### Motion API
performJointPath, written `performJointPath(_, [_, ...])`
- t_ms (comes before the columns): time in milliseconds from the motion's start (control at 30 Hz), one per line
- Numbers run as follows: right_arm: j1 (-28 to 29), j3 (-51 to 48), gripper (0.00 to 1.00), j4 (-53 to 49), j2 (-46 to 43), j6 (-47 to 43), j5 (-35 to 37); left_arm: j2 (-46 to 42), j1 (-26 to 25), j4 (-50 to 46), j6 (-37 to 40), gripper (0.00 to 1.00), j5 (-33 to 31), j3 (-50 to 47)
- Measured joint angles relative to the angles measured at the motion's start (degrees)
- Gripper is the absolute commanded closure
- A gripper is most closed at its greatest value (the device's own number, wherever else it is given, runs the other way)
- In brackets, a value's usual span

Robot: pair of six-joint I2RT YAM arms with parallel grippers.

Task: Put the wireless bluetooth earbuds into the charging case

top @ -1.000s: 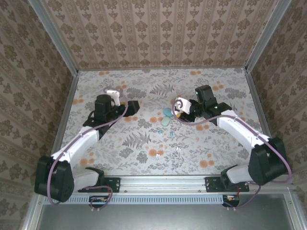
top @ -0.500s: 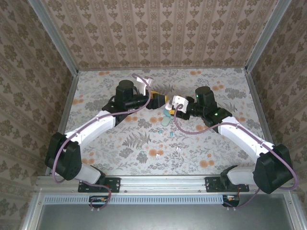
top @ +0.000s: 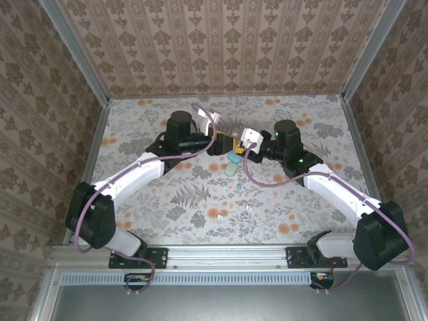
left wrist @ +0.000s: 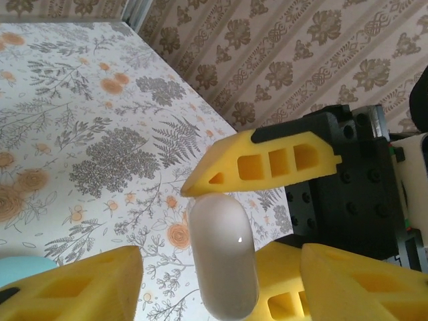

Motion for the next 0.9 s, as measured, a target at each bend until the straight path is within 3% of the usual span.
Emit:
performJointPath(233, [0.0, 0.0, 0.62, 0.5, 0.0, 0.2, 0.2, 1.0, -0.3, -0.5, 0.8, 0.54, 0.7, 0.4])
performJointPath(633, [0.7, 0.0, 0.61, 0.5, -0.2, 0.2, 0.2, 2.0, -0.4, -0.9, 0.9, 0.59, 1.2, 1.0])
performJointPath(900, [0.8, 0.0, 0.59, 0.9, -0.2, 0.2, 0.6, 2.4, -0.4, -1.3, 0.9, 0.75, 2.1, 1.8])
